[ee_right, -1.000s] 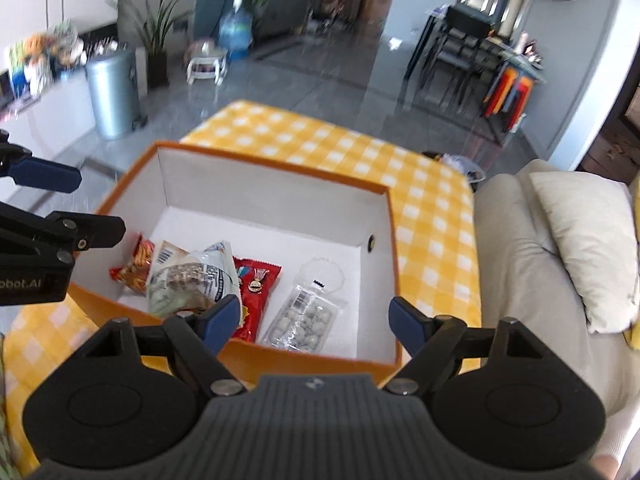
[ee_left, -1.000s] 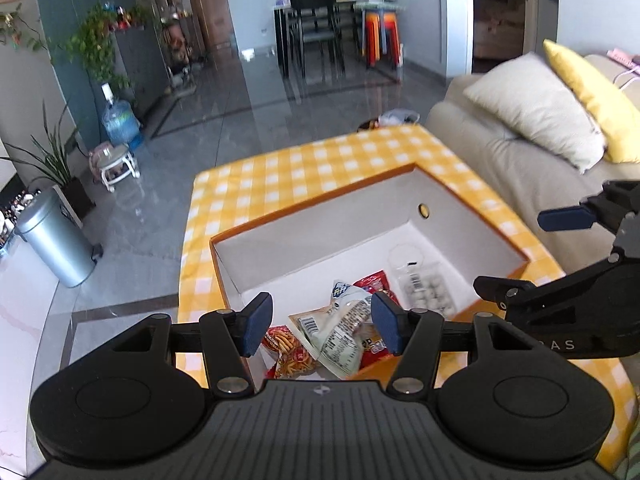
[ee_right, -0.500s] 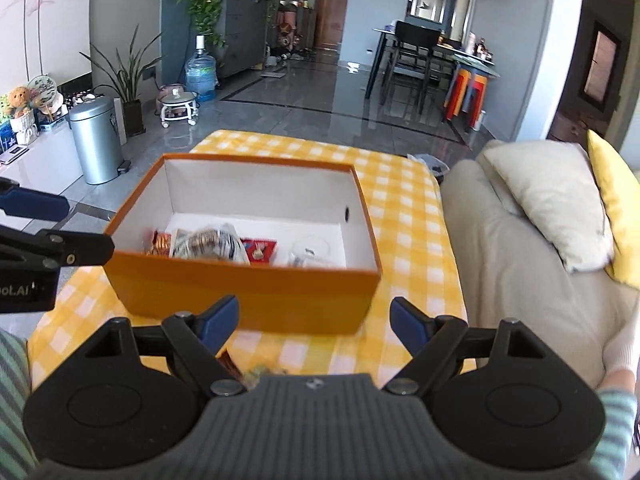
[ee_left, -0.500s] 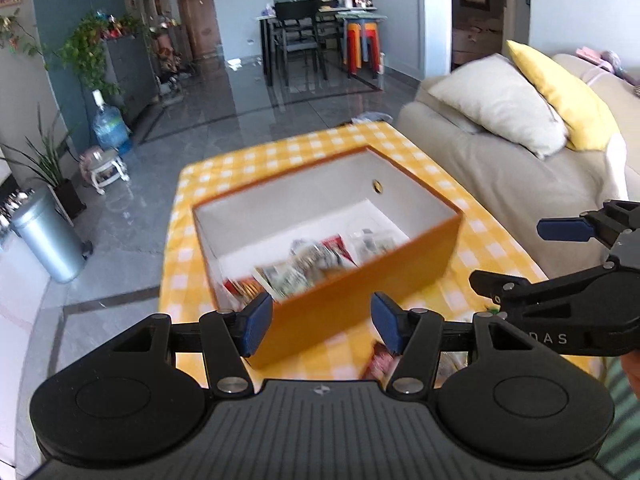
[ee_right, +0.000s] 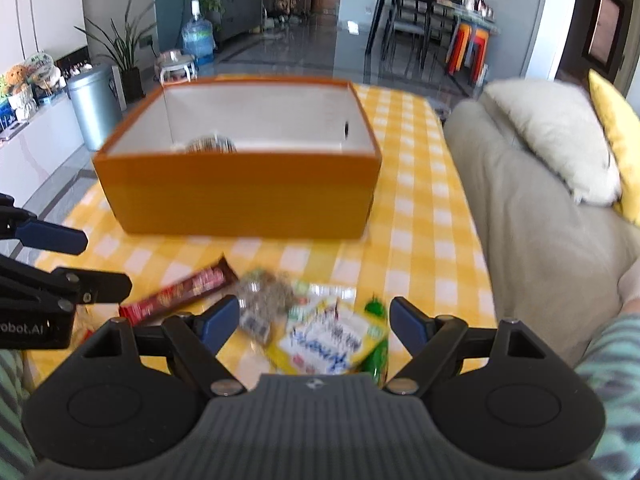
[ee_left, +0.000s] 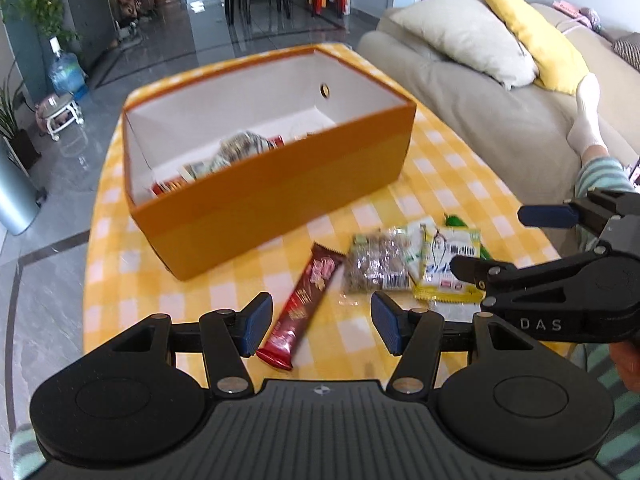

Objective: Organize snacks
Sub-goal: 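Grasp the chocolate wafer bar with the left tool while the right tool grasps the yellow printed bag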

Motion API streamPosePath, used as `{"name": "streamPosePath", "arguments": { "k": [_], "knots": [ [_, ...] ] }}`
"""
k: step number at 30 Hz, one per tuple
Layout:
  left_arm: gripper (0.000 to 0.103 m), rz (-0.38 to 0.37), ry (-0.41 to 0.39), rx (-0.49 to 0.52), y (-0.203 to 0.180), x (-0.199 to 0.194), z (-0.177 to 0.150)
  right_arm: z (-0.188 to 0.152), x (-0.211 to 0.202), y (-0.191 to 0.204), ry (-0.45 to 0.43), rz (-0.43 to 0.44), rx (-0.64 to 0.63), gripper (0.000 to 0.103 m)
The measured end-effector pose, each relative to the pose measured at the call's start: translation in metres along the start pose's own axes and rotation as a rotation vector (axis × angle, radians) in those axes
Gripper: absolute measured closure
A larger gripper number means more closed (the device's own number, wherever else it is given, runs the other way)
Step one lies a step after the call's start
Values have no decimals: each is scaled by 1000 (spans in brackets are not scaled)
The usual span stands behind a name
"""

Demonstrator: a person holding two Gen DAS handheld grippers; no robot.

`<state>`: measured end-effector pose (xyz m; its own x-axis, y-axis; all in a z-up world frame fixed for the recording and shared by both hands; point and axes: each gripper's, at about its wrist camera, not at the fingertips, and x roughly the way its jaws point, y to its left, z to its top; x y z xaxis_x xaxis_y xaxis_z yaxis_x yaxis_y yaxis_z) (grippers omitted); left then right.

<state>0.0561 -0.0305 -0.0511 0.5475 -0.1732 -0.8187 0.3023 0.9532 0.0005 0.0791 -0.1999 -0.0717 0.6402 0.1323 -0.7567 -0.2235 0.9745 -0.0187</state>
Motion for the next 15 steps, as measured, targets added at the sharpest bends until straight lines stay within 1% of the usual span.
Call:
{"name": "streamPosePath", "arguments": {
  "k": [4, 7, 10, 13, 15],
  "knots": [
    [36, -16, 33, -2, -1, 15, -6, -17, 14, -2, 48, 11, 5, 24],
    [36, -2, 52, 8, -2, 23, -10, -24, 24, -2, 85, 22, 6, 24],
    [35, 15, 71, 16, 0, 30, -9, -25, 27, -4, 86, 33, 18, 24],
    [35, 21, 76, 0, 3, 37, -6, -23, 33, -11, 102, 23, 68, 24],
    [35, 12, 77, -9, 6, 42, -3, -23, 39, -23, 127, 23, 149, 25]
  ]
}}
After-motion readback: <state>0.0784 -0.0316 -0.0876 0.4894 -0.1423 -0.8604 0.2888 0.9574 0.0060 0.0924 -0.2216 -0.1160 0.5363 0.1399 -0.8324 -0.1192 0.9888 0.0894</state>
